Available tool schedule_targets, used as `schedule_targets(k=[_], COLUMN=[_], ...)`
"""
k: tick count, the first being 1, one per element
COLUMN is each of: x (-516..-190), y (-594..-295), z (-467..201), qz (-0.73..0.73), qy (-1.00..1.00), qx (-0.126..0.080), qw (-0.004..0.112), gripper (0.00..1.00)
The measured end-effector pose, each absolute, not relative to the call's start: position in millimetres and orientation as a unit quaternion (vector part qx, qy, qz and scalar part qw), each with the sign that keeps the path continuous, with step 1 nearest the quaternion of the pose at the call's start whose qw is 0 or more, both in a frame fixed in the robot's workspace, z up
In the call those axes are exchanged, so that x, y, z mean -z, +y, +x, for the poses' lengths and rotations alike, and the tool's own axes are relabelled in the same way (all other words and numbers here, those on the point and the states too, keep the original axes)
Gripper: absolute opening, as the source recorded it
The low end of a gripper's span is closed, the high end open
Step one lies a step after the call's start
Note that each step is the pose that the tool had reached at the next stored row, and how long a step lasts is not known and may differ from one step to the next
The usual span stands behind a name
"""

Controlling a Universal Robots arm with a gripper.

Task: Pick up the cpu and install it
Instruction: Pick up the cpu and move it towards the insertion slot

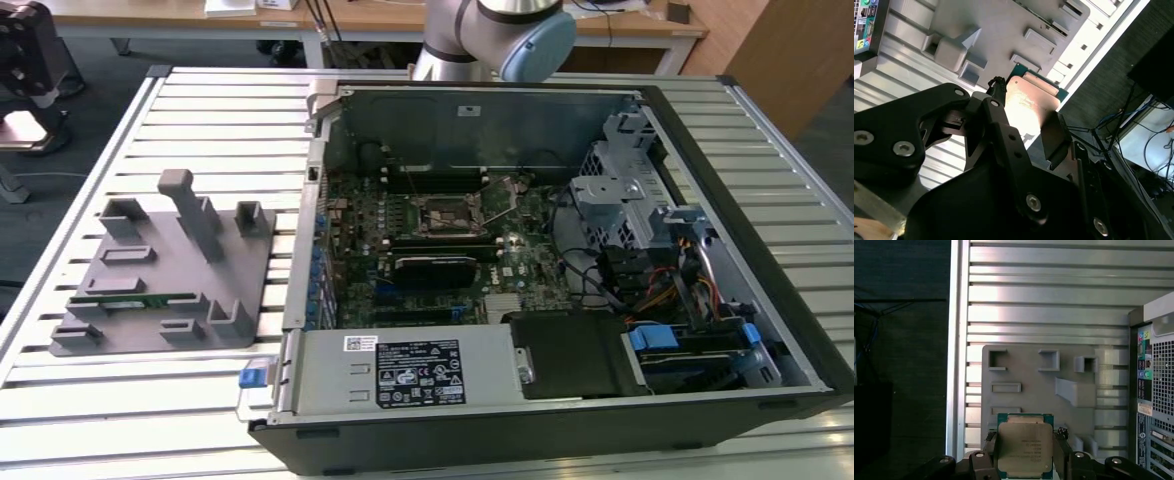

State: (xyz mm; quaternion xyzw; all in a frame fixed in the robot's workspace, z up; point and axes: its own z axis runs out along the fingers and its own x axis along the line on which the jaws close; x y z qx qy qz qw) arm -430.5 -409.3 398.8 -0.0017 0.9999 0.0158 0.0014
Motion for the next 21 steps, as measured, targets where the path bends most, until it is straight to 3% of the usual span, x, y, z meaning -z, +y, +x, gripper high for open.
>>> schedule_targets(k=[21], x=[-398.8], y=[-409.3], z=[-425.6], qz=[-0.002], qy=[1.0], qx=[-0.016], qw=[0.001], gripper=[0.53])
